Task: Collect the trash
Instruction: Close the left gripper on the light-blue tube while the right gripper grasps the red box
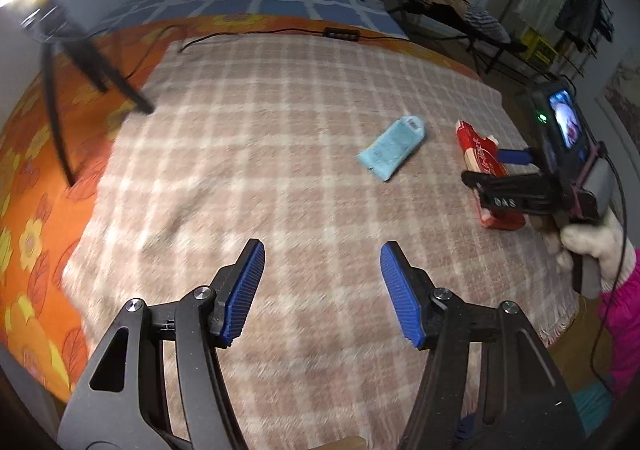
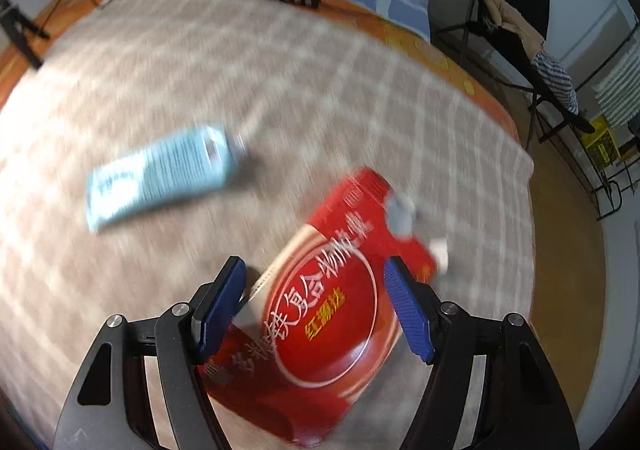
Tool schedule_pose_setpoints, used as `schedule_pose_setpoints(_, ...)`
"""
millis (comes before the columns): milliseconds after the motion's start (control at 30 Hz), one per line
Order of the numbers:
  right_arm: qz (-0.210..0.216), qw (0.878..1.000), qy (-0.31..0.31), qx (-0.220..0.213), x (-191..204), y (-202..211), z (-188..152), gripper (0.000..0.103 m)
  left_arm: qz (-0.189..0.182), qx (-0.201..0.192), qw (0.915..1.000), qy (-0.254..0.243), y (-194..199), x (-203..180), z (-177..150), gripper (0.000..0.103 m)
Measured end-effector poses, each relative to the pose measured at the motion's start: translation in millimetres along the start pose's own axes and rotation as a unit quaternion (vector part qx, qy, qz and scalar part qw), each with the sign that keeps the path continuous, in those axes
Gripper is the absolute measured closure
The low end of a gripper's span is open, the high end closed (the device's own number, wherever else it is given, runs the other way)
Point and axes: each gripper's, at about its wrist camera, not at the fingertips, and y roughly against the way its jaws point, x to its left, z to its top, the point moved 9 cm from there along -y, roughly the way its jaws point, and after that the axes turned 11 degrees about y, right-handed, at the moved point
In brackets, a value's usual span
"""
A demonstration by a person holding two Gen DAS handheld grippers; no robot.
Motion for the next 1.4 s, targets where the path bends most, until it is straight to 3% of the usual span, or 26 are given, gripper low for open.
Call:
schedule_pose_setpoints(100,0.002,1.000,-0.008,0.001,-13.1,3.8,-17.1,0.032,-0.006,0.000,0.9996,-0.028,-12.6,-20.2,9.1,0.041)
schedule_pose_setpoints(233,0.055,0.996,-0.059,-0.022,-28.7,16.5,-34.5,0.032,-0.017,0.004,0.9976,-0.067,-35.7,-49.5,26.2,0.041)
schedule_pose_setpoints(333,0.119,0.984,-0.122,-0.057,-39.6,30.0,-40.9,0.025,-0.018,0.018,0.9945,-0.102,-57.6,-69.0,38.9,0.041)
schedule_pose_setpoints(467,0.149,0.972,-0.164,-0.078,-48.6,31.9,-42.3,0.022,0.007,0.036,0.9889,-0.144,-86.5,-82.2,49.3,0.041)
schedule_pose_setpoints(667,0.191,0.960,-0.198,-0.056,-45.3,11.6,-45.0,0.022,0.026,0.053,0.9825,-0.177,-119.5,-96.5,53.5,0.041)
schedule_pose_setpoints(833,0.187,0.960,-0.201,-0.048,-46.6,5.0,-40.4,0.022,0.039,0.058,0.9781,-0.196,-135.6,-104.5,54.0,0.041)
schedule_pose_setpoints(933,0.181,0.962,-0.198,-0.042,-46.6,1.4,-39.1,0.022,0.034,0.063,0.9799,-0.186,-141.7,-105.1,56.4,0.057)
schedule_pose_setpoints(1100,0.185,0.964,-0.186,-0.028,-35.4,-10.1,-33.2,0.020,0.022,0.060,0.9828,-0.173,-144.9,-105.6,62.6,0.063)
schedule_pose_setpoints(1400,0.114,0.988,-0.099,-0.013,-7.9,-20.4,-20.6,0.014,0.027,0.049,0.9878,-0.145,-137.7,-92.2,64.7,0.067)
